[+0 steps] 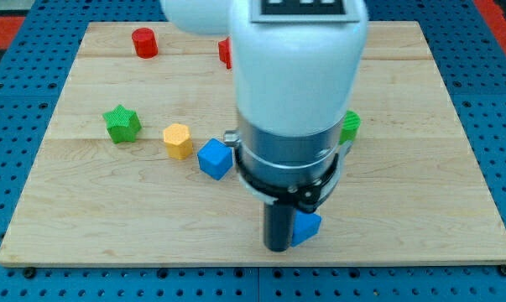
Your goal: Place the blue triangle below the green circle
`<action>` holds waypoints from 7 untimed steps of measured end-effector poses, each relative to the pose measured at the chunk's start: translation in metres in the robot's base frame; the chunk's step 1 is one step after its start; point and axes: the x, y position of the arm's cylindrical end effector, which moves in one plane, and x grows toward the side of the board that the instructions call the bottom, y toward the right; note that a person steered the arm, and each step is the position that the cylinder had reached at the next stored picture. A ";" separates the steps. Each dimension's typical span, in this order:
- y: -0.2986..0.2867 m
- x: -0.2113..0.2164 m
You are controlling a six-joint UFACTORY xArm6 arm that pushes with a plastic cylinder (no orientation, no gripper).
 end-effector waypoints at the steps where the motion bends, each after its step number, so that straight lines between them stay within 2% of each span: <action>1: 0.038 -0.012; 2: 0.068 -0.011; 4: 0.051 -0.039; 5: 0.058 -0.055; 6: 0.076 -0.050; 7: 0.012 -0.054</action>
